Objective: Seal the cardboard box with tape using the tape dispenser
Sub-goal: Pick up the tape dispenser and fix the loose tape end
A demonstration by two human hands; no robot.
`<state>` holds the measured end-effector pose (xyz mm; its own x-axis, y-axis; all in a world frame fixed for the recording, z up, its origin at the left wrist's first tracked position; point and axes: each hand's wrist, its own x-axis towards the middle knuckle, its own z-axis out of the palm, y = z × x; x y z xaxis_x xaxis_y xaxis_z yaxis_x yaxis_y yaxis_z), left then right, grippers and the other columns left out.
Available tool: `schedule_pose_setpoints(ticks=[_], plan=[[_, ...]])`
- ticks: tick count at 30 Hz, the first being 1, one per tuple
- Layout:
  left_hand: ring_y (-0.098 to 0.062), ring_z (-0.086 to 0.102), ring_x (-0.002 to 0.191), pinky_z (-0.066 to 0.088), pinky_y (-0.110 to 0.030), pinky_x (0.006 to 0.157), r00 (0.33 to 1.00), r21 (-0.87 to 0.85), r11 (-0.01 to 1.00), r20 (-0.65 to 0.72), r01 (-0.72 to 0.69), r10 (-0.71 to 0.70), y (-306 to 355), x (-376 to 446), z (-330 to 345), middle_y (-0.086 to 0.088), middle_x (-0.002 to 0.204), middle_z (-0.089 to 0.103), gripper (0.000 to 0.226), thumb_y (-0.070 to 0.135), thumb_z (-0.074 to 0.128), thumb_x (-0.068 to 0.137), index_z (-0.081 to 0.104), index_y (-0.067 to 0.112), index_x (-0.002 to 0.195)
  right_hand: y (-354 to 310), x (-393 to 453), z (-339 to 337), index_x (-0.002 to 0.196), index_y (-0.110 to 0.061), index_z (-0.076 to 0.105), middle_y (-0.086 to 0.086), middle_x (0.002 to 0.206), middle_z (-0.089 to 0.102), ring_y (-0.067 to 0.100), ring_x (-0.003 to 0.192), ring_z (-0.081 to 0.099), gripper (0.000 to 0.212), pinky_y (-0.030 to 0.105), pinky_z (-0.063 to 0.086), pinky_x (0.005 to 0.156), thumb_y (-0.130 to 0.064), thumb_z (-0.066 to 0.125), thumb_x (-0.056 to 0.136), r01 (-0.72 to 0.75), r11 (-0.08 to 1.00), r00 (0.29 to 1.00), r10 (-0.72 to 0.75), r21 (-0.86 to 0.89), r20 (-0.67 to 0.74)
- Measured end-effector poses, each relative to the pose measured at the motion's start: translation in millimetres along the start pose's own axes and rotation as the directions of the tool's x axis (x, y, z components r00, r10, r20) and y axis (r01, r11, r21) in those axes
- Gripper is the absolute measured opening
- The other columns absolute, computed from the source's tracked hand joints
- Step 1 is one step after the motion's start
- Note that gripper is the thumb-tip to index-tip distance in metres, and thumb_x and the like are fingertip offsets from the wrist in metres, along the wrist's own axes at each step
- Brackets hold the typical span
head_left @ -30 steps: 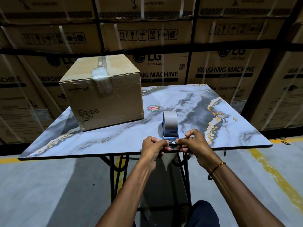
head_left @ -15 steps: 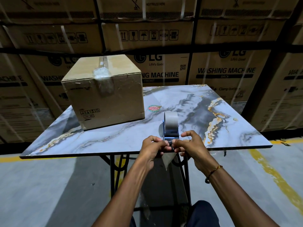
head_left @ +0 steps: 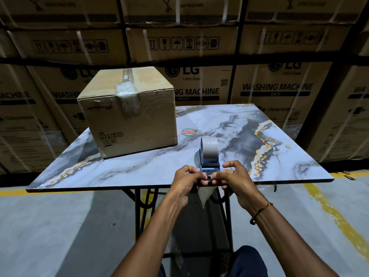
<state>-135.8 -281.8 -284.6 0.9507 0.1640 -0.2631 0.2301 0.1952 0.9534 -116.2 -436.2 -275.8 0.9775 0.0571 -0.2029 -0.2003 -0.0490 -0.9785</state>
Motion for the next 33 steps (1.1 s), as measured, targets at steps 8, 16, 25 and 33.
schedule_pose_setpoints(ticks=[8, 16, 25, 33], plan=[[-0.011, 0.066, 0.052, 0.038, -0.018, 0.044, 1.000, 0.004, 1.000, 0.002, -0.006, 0.006, -1, -1, 0, -0.011, 0.073, 0.069, 0.024, 0.000, 0.070, 0.080, 0.051, 0.015, 0.081, -1, 1, -7, 0.111, -0.015, 0.045, 0.009, 0.080, 0.079, 0.024, 0.075, 0.076, 0.027, 0.034, 0.045, 0.065, 0.005, 0.050, 0.093, -0.008, 1.000, 0.997, 0.009, -0.005, 0.071], [-0.009, 0.066, 0.052, 0.039, -0.017, 0.044, 1.000, 0.015, 1.000, 0.014, -0.010, 0.010, -1, -1, -1, -0.011, 0.073, 0.069, 0.022, 0.003, 0.070, 0.082, 0.051, 0.014, 0.086, -2, 0, 1, 0.108, -0.014, 0.045, 0.010, 0.078, 0.079, 0.022, 0.066, 0.068, 0.034, 0.031, 0.042, 0.060, -0.015, 0.073, 0.088, 0.049, 0.998, 0.998, -0.048, -0.043, 0.034], [-0.012, 0.069, 0.057, 0.041, -0.016, 0.045, 1.000, 0.018, 1.000, 0.016, -0.013, 0.013, -3, 0, -2, -0.008, 0.072, 0.071, 0.022, 0.003, 0.071, 0.082, 0.053, 0.014, 0.085, 5, 3, -3, 0.106, -0.018, 0.045, 0.010, 0.078, 0.078, 0.018, 0.063, 0.068, 0.032, 0.030, 0.045, 0.060, 0.000, 0.066, 0.088, 0.070, 0.997, 0.996, -0.068, -0.038, 0.062], [-0.012, 0.067, 0.054, 0.036, -0.020, 0.048, 0.999, -0.023, 0.999, 0.036, -0.034, 0.035, -4, 1, -2, -0.007, 0.073, 0.068, 0.019, -0.002, 0.065, 0.084, 0.052, 0.011, 0.086, 15, -1, -21, 0.102, -0.020, 0.053, 0.004, 0.088, 0.072, 0.015, 0.065, 0.068, 0.020, 0.031, 0.049, 0.059, -0.003, 0.057, 0.092, 0.375, 0.865, 0.924, -0.377, -0.332, 0.059]])
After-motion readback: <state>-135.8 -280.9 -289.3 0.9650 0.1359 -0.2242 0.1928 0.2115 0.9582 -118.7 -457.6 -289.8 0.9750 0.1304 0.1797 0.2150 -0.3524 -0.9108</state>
